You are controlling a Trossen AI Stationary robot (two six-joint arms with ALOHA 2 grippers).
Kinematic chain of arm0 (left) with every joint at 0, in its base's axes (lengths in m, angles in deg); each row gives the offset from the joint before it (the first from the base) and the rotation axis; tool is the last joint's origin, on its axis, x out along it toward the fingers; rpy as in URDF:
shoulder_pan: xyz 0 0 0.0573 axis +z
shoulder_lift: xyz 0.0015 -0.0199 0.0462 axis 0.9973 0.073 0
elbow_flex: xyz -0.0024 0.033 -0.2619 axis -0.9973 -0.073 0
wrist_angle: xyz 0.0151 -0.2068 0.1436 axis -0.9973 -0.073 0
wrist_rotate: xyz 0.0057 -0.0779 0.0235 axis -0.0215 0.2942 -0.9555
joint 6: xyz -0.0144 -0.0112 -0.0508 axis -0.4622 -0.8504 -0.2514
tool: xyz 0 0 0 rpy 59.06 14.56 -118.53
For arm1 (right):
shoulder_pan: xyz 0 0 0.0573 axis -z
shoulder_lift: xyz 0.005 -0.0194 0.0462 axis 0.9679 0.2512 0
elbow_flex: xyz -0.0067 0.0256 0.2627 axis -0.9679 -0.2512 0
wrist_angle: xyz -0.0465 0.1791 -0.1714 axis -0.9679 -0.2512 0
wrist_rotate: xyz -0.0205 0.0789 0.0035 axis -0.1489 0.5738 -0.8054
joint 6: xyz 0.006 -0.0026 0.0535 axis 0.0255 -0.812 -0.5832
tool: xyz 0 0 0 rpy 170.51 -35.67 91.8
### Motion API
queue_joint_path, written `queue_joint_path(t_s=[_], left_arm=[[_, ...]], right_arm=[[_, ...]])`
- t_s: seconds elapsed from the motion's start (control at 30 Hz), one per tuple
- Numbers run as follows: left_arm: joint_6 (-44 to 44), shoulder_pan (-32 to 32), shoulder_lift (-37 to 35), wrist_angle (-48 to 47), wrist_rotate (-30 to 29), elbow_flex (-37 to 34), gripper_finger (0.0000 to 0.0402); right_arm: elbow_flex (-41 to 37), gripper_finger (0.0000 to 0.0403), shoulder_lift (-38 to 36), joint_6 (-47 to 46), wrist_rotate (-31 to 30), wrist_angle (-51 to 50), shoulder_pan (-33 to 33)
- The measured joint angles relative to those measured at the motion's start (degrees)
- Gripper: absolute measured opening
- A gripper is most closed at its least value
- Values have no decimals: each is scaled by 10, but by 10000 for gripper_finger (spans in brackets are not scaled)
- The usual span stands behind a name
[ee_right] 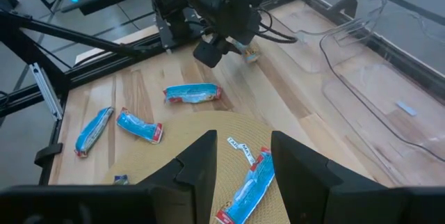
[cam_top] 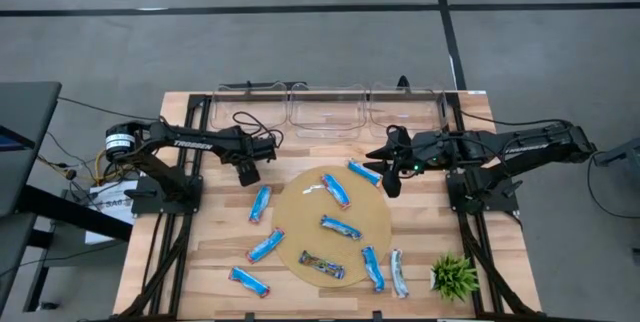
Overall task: Pick and place Granola Bars by type
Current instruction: Put the yellow granola bar into the top left transparent bin
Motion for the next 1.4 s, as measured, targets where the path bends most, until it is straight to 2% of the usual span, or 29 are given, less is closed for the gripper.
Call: queue_joint_path(t_s=[0.2,0.7,0.8,1.13,1.27,1.4], left_arm=[[22,8,0,34,17,-28,183],[22,9,-2,67,-17,-62,178],[19,9,-1,68,-15,-62,155],[18,10,0,71,-1,-63,41],[-2,9,1,60,0,-60,27],[-42,-1,1,31,35,-33,34]], right_arm=[[0,127,0,-6,0,5,0],[0,127,0,-6,0,21,0],[0,127,0,-6,0,21,0],[0,127,0,-6,0,21,0],[0,127,0,-6,0,21,0],[0,127,0,-6,0,21,0]])
